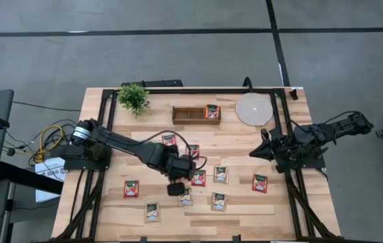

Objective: Pick & Place Tea
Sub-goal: Put the orange tea bag into the right section of the wooden organizer

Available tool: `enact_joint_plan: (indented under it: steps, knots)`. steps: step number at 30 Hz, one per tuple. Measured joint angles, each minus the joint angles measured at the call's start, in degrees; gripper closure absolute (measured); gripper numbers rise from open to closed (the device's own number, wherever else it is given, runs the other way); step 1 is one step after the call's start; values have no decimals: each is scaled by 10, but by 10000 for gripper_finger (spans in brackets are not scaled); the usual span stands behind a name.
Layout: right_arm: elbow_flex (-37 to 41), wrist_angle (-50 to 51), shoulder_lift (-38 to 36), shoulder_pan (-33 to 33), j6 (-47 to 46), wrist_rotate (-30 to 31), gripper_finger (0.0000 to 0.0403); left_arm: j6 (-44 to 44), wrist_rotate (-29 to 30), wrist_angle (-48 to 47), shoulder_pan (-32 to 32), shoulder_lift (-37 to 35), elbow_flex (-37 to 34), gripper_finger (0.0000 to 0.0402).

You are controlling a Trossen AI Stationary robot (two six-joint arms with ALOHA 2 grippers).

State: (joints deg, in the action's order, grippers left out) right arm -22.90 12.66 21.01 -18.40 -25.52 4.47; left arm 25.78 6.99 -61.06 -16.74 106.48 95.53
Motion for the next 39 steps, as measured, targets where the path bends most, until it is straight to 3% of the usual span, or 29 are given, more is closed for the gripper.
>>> enact_joint_plan:
  steps: [5, 14, 23, 32, 39]
  knots:
    - [0, -39, 43, 25, 5, 3, 377, -75, 70, 30, 20, -2, 55, 401]
    - [-37, -67, 170, 106, 43, 0, 325, -191, 71, 151, 100, 2, 61, 401]
    - [-144, -62, 292, 190, 162, -37, 321, -252, 52, 197, 166, 3, 61, 401]
    - [-238, -7, 398, 257, 247, -98, 320, -288, 52, 196, 188, 3, 61, 401]
    - [-282, 12, 458, 280, 289, -108, 320, -301, 51, 196, 197, 3, 61, 401]
